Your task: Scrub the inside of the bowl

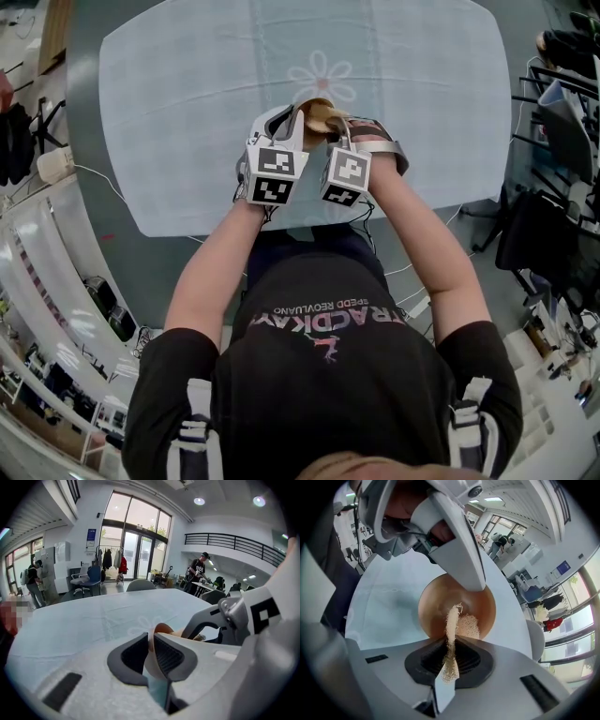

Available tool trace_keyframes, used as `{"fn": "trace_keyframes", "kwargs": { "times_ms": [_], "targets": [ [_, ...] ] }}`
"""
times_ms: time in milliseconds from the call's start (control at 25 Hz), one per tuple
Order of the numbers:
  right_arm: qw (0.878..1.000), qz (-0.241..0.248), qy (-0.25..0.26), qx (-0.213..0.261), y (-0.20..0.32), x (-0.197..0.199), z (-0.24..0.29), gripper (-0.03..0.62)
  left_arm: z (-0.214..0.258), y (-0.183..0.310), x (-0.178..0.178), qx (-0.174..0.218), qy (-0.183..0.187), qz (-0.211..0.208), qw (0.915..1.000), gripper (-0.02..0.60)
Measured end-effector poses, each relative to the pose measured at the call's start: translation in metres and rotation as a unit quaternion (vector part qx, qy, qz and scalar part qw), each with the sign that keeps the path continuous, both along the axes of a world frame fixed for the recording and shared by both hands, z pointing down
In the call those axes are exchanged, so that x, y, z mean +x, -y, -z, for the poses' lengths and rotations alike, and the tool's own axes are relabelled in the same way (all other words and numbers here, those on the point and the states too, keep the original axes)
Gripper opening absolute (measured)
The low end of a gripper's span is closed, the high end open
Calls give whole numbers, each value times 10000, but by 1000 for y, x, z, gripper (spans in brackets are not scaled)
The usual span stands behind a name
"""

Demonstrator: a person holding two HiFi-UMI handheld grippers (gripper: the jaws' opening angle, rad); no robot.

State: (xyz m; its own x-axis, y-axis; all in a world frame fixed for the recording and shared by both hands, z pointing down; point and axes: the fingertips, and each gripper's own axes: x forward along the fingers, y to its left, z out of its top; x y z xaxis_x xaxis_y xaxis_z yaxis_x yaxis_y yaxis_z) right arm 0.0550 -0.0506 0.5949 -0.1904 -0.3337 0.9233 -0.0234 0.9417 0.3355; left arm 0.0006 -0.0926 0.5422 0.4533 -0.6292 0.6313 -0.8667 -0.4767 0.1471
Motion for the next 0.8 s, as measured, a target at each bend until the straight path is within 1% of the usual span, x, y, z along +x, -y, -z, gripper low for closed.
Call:
{"fn": "trace_keyframes", "kwargs": {
  "times_ms": [120,240,320,480,560,600,680,800],
  "targets": [
    [9980,-393,255,-415,-10,-4,-3,32,3,1,0,28,-71,78,9999,48],
    [9883,-883,728,-1012,-24,-16,-2,32,4,0,0,50,-106,153,9998,49],
    [9768,-1230,1120,-1346,-28,-25,4,32,5,0,-1,67,-110,209,9997,48],
    [9451,-1866,1900,-1891,-29,-40,24,32,9,-1,-2,114,-134,341,9993,46],
    [9314,-2076,2154,-2075,-27,-44,30,32,10,0,-3,158,-150,401,9990,44],
    [9267,-2138,2229,-2142,-26,-45,32,32,10,1,-2,185,-151,416,9988,44],
    [9237,-2162,2275,-2198,-26,-46,32,32,11,1,-2,221,-139,424,9988,44],
    [9278,-2058,2174,-2226,-28,-43,30,32,9,-1,-2,196,-122,438,9988,43]
  ]
}}
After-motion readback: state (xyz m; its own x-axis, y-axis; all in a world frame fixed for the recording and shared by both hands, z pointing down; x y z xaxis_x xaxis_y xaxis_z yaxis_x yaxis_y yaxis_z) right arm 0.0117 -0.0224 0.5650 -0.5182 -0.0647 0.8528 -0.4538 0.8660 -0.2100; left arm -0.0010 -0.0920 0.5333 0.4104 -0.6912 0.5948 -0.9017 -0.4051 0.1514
